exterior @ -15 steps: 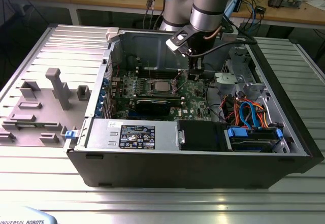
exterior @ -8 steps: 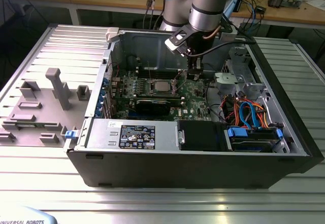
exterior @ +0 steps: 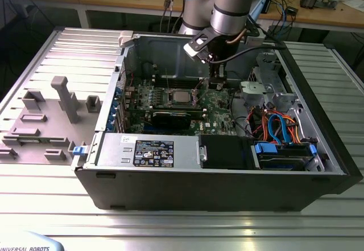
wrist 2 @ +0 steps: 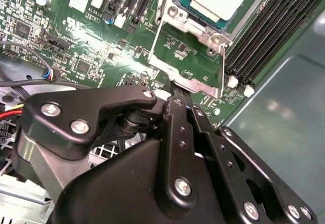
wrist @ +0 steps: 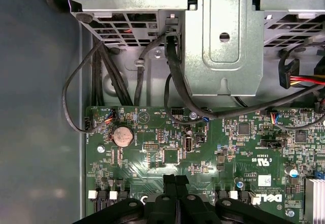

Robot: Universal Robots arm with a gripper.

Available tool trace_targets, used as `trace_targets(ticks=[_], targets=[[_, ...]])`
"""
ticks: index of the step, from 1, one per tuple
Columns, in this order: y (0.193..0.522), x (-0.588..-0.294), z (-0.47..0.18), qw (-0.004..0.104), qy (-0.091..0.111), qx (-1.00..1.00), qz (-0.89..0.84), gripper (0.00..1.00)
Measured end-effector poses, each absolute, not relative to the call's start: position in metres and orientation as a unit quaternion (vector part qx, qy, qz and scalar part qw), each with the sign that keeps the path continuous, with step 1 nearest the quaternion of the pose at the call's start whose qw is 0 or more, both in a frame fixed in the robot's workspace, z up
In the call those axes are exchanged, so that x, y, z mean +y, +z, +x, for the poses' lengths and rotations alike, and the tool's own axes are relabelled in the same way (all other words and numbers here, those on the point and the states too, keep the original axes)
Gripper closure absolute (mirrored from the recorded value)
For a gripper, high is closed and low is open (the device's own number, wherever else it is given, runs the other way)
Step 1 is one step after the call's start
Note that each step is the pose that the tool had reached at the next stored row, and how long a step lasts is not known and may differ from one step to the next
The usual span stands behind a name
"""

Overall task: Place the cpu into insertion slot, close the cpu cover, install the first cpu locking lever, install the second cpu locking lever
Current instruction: 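Close the cpu cover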

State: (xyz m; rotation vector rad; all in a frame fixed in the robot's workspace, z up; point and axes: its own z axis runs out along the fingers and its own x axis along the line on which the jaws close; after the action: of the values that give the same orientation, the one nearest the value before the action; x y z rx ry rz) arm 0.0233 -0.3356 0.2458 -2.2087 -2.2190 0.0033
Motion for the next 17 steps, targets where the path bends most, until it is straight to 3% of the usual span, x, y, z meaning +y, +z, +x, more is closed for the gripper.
trace_targets(ticks=[17], targets=[[0.2458,-0.3356,0.013,0.005,0.001,-0.709,-0.705,0.89]])
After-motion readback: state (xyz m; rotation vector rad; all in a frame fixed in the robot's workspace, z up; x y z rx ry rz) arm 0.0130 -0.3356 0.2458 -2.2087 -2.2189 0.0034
